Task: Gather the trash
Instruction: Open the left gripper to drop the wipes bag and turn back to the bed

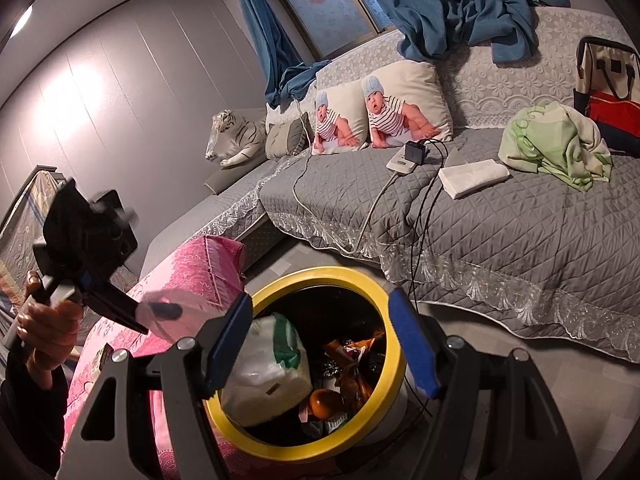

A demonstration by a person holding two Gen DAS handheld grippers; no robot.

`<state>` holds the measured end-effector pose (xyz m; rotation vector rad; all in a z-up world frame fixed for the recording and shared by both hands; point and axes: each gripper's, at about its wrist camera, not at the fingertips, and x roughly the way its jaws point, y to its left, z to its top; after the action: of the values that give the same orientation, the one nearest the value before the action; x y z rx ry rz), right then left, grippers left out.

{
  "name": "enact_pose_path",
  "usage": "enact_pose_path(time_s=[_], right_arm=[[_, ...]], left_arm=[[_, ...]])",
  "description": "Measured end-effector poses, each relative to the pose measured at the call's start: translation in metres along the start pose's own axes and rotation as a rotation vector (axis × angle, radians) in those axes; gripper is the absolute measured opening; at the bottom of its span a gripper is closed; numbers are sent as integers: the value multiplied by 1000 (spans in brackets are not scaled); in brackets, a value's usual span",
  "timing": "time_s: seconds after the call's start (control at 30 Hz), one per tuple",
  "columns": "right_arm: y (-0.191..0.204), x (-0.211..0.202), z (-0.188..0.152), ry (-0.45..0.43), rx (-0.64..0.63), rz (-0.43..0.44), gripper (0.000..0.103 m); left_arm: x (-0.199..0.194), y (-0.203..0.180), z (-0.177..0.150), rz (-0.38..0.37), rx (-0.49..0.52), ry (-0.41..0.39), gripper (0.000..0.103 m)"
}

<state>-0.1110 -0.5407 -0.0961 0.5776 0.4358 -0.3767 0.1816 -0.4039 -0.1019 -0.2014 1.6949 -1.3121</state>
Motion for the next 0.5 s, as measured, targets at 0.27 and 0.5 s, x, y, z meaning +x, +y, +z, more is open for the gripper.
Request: enact_pose_path(time_s=[0.27,0.5], right_arm=[[8,-3,1,-8,-17,-5,67],[10,-12,3,-28,-31,-5,68]], left_arm=[[6,-30,-6,426,210,27,94],[-39,-25,-20,257,158,-94,94]])
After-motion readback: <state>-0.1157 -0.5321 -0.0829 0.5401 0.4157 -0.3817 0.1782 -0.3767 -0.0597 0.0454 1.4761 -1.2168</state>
